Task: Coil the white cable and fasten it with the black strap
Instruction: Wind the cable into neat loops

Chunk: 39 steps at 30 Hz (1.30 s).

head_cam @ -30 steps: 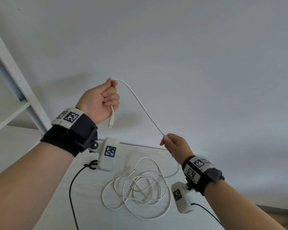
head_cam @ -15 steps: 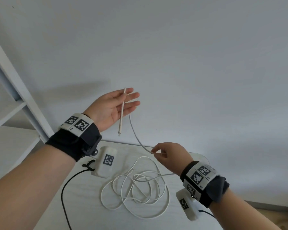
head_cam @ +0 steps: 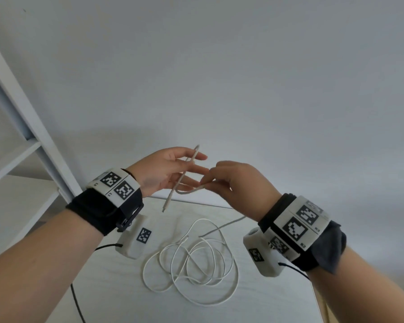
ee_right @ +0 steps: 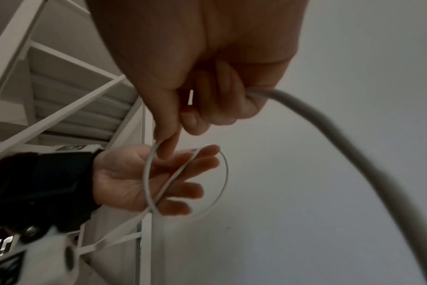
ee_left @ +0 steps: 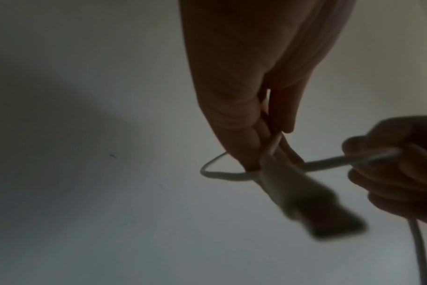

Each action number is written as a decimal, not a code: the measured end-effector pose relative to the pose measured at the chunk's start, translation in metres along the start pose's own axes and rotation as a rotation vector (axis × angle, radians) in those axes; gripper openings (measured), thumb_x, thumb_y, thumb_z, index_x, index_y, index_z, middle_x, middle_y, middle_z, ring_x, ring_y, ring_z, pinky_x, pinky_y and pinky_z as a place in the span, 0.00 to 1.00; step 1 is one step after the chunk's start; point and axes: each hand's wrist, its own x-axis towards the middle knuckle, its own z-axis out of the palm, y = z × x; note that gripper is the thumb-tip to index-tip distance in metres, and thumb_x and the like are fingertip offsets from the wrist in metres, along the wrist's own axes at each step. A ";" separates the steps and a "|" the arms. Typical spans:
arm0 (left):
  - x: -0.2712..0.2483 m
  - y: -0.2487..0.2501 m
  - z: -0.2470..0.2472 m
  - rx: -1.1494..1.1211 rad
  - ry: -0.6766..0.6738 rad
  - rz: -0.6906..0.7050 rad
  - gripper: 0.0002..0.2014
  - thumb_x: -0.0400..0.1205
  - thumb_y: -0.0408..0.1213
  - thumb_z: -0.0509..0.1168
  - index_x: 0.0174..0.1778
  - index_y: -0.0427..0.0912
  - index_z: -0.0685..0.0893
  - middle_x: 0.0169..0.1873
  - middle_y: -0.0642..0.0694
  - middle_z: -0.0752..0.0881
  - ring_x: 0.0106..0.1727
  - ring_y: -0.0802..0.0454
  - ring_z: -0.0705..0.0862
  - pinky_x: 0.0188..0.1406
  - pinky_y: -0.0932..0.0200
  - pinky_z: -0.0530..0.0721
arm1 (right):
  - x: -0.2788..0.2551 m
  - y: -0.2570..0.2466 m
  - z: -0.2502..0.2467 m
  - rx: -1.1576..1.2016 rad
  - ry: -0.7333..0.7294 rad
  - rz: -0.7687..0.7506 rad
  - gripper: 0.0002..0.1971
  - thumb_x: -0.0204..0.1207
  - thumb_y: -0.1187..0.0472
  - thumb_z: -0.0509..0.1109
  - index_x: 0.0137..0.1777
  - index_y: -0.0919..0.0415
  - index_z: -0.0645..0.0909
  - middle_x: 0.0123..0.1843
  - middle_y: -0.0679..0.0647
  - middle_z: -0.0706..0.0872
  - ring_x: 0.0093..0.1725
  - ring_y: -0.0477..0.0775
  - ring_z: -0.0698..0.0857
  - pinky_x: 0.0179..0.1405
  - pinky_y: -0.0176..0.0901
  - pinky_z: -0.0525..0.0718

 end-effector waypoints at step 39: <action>-0.014 0.019 -0.037 -0.616 0.072 0.084 0.16 0.79 0.47 0.54 0.27 0.48 0.75 0.21 0.54 0.52 0.19 0.57 0.49 0.10 0.68 0.53 | -0.026 0.085 0.046 0.686 0.076 0.524 0.14 0.80 0.63 0.62 0.36 0.56 0.85 0.19 0.41 0.69 0.21 0.40 0.69 0.37 0.40 0.86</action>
